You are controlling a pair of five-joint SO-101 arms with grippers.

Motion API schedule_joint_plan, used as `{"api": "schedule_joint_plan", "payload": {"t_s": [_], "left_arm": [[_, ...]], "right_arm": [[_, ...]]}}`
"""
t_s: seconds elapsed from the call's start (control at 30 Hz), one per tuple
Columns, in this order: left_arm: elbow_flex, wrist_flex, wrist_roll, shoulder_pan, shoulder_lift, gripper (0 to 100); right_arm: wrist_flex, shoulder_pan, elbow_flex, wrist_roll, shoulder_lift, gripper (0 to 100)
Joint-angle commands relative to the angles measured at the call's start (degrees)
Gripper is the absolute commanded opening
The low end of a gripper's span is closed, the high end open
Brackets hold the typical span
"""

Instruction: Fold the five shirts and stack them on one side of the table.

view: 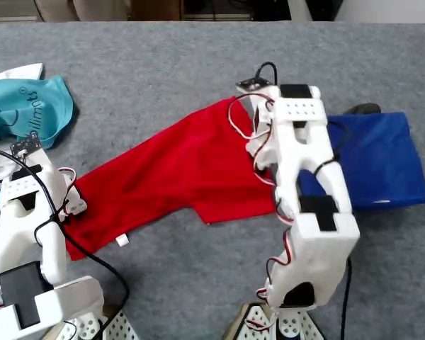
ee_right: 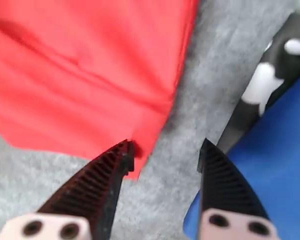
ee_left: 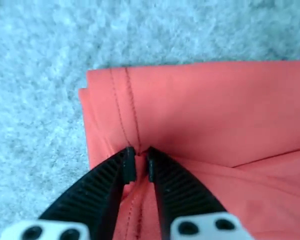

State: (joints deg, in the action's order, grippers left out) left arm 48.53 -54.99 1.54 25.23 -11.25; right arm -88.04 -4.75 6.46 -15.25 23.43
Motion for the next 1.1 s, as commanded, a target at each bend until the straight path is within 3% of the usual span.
{"api": "schedule_joint_plan", "payload": {"t_s": [0.0,0.33,1.07], "left_arm": [[-0.8,0.2,-0.3,0.1,0.2,5],[-0.8,0.2,-0.3,0.1,0.2,5],[-0.8,0.2,-0.3,0.1,0.2,5]], "right_arm": [[-1.7,-0.9,8.5,1.0,3.6,22.4],[-10.0,-1.1,22.5,0.8,14.8,22.4],[-12.7,-6.0,22.5,-0.7,15.5,18.6]]}}
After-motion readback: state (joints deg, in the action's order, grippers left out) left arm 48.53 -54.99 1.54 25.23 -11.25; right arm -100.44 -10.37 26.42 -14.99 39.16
